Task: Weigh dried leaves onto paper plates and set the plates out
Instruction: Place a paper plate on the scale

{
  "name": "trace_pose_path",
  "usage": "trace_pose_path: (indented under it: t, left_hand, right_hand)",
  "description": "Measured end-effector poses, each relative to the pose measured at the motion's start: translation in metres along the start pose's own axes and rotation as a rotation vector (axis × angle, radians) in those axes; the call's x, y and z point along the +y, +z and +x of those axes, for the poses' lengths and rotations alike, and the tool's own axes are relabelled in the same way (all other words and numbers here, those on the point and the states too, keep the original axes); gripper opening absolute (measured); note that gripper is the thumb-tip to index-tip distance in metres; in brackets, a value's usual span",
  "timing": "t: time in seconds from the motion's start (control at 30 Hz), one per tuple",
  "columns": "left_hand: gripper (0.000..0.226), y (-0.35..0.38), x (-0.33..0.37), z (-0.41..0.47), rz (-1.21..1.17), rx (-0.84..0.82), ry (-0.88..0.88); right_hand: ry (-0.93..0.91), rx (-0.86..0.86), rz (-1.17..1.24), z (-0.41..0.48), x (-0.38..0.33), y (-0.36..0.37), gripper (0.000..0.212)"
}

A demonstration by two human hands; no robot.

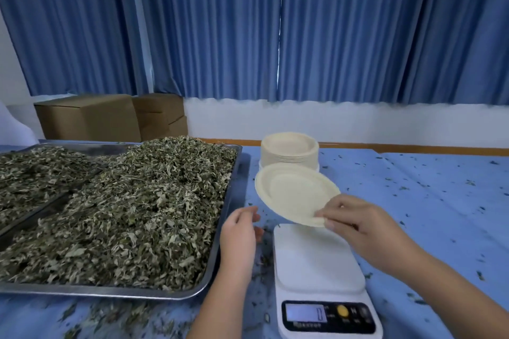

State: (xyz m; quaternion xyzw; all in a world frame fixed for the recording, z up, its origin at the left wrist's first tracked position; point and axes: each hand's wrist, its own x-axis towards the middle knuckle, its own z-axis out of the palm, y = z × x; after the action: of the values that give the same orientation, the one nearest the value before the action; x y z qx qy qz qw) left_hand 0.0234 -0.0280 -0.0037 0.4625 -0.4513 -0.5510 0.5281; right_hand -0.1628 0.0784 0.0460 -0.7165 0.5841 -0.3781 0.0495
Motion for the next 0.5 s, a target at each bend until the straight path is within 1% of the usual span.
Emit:
trace_pose_path:
  t: [0.07,0.13,0.2,0.3,0.43,0.5]
  left_hand:
    - [0.02,0.0,0.003,-0.003,-0.077,-0.015,-0.048]
    - [0.019,0.002,0.005,-0.006,-0.093,-0.034,-0.053]
    - [0.016,0.005,0.004,-0.011,-0.046,-0.067,-0.034]
    - [0.013,0.011,0.003,-0.017,0.063,-0.1,0.018]
    - [0.015,0.011,0.001,-0.022,0.18,-0.094,0.123]
    - [0.014,0.01,-0.001,-0.022,0.221,-0.087,0.146]
  right_hand:
    - [0.02,-0.047,0.017,-0.029,0.002,-0.005,0.023]
    - [0.037,-0.102,0.01,-0.048,0.004,-0.008,0.022]
    - [0.052,-0.122,0.02,-0.061,0.006,-0.009,0.021]
    - [0.079,-0.104,0.053,-0.072,0.005,-0.011,0.024]
    - [0.128,-0.115,0.17,-0.081,0.005,-0.007,0.029]
    - [0.17,-0.082,0.222,-0.086,0.007,-0.008,0.029]
